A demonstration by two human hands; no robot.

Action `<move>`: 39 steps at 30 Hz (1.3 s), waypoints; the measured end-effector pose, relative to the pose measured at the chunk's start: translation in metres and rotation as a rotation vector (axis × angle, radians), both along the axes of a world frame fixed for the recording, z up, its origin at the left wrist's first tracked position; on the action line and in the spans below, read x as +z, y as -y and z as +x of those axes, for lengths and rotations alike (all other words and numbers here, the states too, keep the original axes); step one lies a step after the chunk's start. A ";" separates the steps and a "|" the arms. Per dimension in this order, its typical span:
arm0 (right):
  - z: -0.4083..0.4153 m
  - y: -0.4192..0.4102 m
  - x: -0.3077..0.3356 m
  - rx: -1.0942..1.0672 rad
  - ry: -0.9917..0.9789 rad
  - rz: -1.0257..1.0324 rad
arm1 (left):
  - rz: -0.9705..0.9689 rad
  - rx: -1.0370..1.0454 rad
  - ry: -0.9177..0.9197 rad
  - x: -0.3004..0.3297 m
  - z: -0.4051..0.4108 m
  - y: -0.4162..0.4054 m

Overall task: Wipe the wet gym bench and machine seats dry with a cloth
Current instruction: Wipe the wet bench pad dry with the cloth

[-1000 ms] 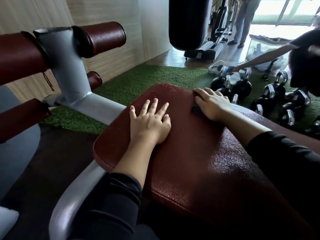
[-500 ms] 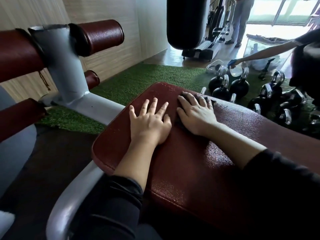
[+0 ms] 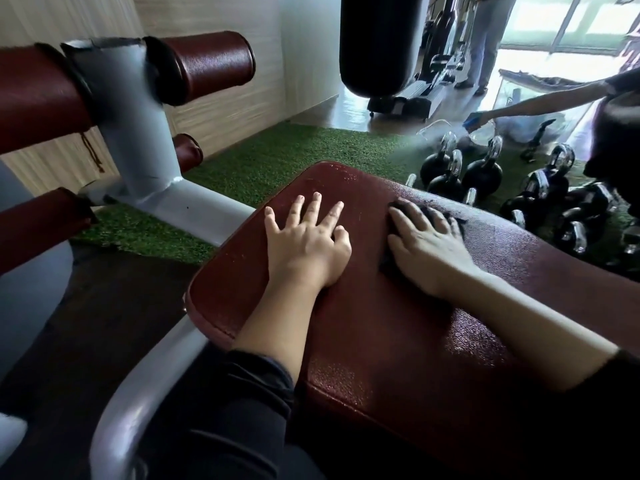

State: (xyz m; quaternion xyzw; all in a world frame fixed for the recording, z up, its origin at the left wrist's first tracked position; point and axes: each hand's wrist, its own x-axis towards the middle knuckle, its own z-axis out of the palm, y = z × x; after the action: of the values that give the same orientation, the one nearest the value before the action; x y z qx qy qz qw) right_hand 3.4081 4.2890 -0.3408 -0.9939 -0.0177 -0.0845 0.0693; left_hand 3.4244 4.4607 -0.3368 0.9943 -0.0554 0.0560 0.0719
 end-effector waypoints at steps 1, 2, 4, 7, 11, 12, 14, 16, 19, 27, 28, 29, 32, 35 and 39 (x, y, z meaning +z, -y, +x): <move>0.007 -0.009 0.000 0.028 0.006 0.007 | 0.005 0.003 0.001 0.000 0.000 0.000; 0.017 -0.017 0.000 0.051 0.014 0.016 | 0.010 0.007 0.001 0.001 0.000 0.000; 0.041 -0.021 0.003 0.095 0.041 0.038 | 0.020 0.012 0.002 0.002 0.001 -0.001; 0.072 0.001 0.007 0.116 0.083 0.061 | 0.015 0.010 -0.004 0.002 0.000 -0.001; 0.070 0.043 0.008 -0.061 0.034 0.103 | -0.018 0.009 0.009 0.002 0.000 -0.001; 0.061 0.048 0.006 -0.085 0.029 0.086 | -0.026 0.008 0.019 0.002 0.000 -0.001; 0.040 0.047 0.003 -0.101 0.017 0.054 | -0.050 0.015 0.041 0.001 0.000 -0.001; 0.022 0.035 0.002 -0.057 0.001 0.038 | -0.076 0.050 0.061 0.000 0.001 -0.001; 0.019 0.007 0.005 0.097 -0.013 0.027 | -0.107 0.152 0.084 -0.001 0.002 -0.003; 0.100 -0.030 0.011 0.173 0.074 0.119 | -0.113 0.288 0.084 0.000 0.004 -0.005; 0.103 -0.030 0.011 0.177 0.087 0.108 | -0.112 0.287 0.087 -0.001 0.004 -0.005; 0.104 -0.029 0.011 0.183 0.092 0.099 | -0.109 0.288 0.091 -0.001 0.004 -0.005; 0.110 -0.029 0.014 0.187 0.064 0.090 | -0.105 0.291 0.112 -0.002 0.005 -0.004; 0.126 -0.042 0.020 0.219 0.021 0.080 | -0.121 0.292 0.123 -0.003 0.005 -0.003; 0.139 -0.069 0.024 0.402 0.005 0.040 | -0.156 0.293 0.163 -0.003 0.005 -0.003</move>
State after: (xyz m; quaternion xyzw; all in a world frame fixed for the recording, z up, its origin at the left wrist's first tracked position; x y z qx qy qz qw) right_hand 3.5467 4.3577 -0.3168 -0.9686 -0.2141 -0.0717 0.1043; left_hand 3.4292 4.4633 -0.3396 0.9753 0.0891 0.1503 0.1352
